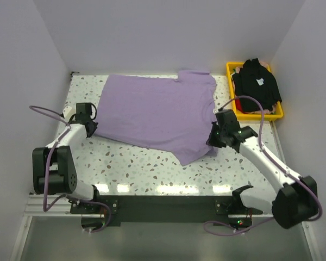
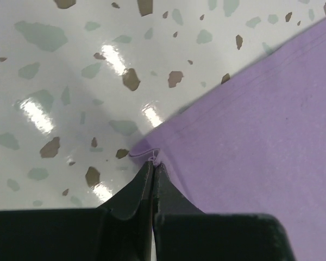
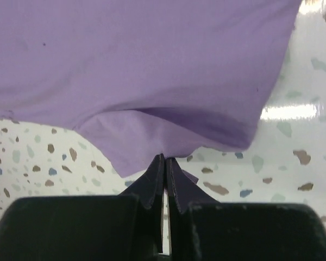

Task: Fold and stack the t-shirts
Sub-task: Fold the tshirt

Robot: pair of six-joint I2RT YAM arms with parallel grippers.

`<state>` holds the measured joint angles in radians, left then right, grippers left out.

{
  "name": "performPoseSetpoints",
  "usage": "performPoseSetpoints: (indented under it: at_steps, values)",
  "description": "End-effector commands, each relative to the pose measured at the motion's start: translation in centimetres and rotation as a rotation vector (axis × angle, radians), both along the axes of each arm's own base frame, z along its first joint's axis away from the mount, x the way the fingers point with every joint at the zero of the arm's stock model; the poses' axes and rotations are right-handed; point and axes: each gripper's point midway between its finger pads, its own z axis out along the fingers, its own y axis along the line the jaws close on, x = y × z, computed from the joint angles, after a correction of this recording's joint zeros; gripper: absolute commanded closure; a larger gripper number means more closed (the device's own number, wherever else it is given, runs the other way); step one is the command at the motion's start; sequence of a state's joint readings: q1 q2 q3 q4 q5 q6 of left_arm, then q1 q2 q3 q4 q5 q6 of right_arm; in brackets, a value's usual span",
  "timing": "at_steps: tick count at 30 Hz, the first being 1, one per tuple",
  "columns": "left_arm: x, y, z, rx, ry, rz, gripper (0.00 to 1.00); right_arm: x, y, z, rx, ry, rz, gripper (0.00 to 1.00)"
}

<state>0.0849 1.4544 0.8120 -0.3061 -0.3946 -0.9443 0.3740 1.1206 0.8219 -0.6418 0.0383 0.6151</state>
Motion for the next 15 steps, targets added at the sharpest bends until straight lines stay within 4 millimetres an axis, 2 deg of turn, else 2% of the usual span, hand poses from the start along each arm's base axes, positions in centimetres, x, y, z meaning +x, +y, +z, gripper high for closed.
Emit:
performPoseSetpoints:
  at_steps: [1, 4, 5, 6, 8, 15]
  values:
    - [2.9, 0.3, 0.9, 0.012, -0.031, -0.026, 1.0, 4.9, 0.9, 1.6, -0.051, -0.091, 0.043, 1.0]
    - [4.4, 0.3, 0.4, 0.003, -0.017, -0.031, 1.0, 7.4, 1.8, 1.0, -0.07, -0.074, 0.053, 1.0]
    - [5.1, 0.4, 0.2, 0.003, -0.014, -0.03, 1.0, 8.0, 1.9, 0.0, -0.082, -0.045, 0.056, 1.0]
    - [5.4, 0.4, 0.1, 0.003, -0.012, -0.031, 1.0, 9.0, 2.3, 0.8, -0.075, -0.067, 0.054, 1.0]
    - [6.3, 0.5, 0.0, 0.003, -0.003, -0.032, 1.0, 10.4, 2.7, 1.1, -0.081, -0.074, 0.055, 1.0]
    - [8.4, 0.7, 0.9, 0.008, -0.02, -0.032, 1.0, 13.8, 2.4, 2.7, -0.079, -0.103, 0.031, 1.0]
